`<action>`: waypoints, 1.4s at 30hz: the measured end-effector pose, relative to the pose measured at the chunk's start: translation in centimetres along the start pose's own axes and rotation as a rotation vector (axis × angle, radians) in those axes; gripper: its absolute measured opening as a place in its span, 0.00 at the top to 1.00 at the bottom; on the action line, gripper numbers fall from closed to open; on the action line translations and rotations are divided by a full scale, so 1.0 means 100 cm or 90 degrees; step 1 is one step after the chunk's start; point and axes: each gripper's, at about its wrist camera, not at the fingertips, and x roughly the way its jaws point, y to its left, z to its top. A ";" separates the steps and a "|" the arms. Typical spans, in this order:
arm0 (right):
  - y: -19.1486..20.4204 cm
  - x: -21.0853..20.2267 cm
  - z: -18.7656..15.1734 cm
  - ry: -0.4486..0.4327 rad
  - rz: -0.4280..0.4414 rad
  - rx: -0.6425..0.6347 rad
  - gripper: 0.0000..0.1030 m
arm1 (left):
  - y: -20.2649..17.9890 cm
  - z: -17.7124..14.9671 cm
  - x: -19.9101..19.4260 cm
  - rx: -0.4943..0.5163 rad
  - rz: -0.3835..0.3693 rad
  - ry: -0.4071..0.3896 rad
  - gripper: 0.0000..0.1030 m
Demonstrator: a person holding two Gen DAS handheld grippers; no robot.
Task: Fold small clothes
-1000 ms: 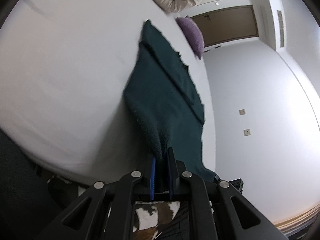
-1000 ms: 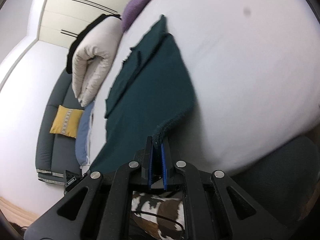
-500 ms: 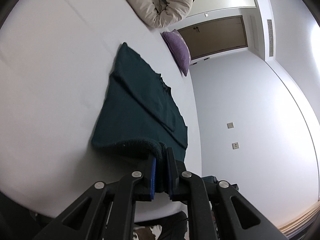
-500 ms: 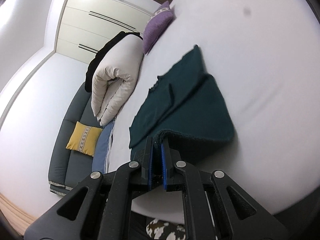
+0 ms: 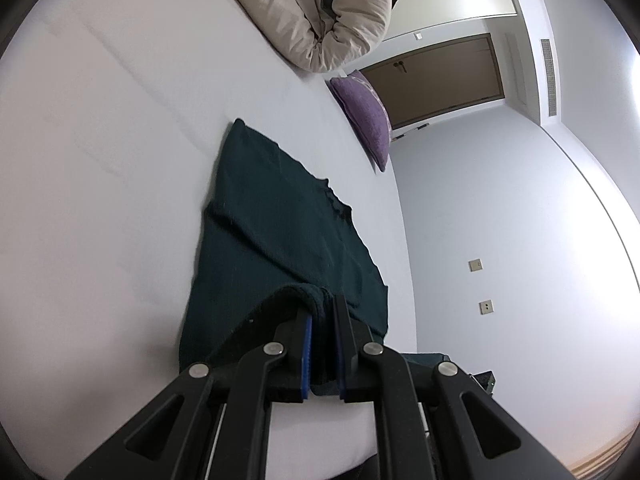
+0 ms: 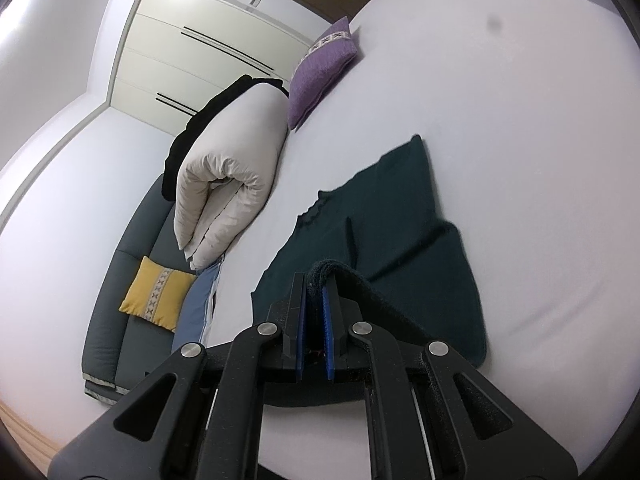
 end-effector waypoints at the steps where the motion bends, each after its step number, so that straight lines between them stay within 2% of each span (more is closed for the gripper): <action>1: 0.000 0.004 0.003 -0.001 -0.002 -0.002 0.94 | 0.000 0.004 0.004 0.000 0.003 -0.001 0.90; 17: -0.008 0.116 0.079 0.002 -0.035 0.001 0.94 | -0.009 0.082 0.078 0.015 0.047 -0.014 0.90; 30: -0.059 0.222 0.142 0.012 -0.103 0.042 0.94 | 0.012 0.139 0.149 0.014 0.096 -0.010 0.90; 42: -0.094 0.302 0.179 0.023 -0.165 0.066 0.93 | 0.032 0.177 0.210 0.024 0.164 0.001 0.89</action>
